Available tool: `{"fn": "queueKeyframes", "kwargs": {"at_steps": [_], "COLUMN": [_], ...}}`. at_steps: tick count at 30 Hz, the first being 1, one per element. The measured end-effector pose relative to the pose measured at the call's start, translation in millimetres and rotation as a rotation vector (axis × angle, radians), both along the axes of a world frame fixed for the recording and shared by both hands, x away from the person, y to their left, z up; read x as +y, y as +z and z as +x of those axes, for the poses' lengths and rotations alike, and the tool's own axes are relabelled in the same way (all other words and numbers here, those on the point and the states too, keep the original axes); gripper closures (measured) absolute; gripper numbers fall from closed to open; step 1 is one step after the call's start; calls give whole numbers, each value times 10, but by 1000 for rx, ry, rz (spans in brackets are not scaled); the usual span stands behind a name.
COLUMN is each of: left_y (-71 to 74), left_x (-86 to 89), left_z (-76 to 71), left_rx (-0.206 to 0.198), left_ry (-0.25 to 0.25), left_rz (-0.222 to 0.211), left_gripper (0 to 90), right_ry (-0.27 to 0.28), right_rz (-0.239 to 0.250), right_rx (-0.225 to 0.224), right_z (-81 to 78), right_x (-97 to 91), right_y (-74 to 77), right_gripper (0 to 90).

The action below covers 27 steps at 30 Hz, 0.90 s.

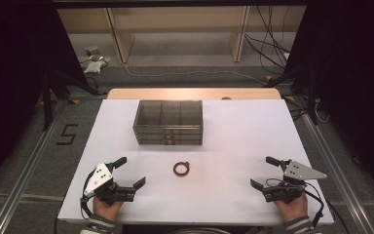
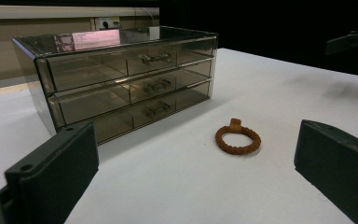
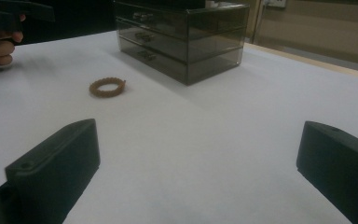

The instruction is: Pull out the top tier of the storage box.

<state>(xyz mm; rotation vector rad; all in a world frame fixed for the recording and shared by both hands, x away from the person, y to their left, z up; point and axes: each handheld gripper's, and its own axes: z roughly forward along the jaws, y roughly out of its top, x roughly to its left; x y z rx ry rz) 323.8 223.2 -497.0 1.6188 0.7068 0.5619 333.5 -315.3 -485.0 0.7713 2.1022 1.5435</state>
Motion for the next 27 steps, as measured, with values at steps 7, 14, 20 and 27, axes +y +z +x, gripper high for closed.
{"fn": "queueKeyframes", "kwargs": {"at_steps": [7, 14, 20, 27], "left_y": [12, 21, 72, 188], "left_x": [1, -41, -24, -73], "left_z": [0, 19, 11, -12], "left_rx": [11, 20, 31, 8], "left_ry": [0, 14, -15, -55], "left_rz": [19, 63, 52, 90], "left_gripper": [1, 30, 111, 152], "right_ry": [4, 6, 6, 12], "right_rz": [-11, -12, -10, -12], "right_rx": [6, 9, 16, 26], "right_z": [-6, -9, -7, 1], "right_x": [25, 29, 26, 33], "right_y": [-9, -12, -12, -19], "right_gripper": [5, 10, 10, 11]}}
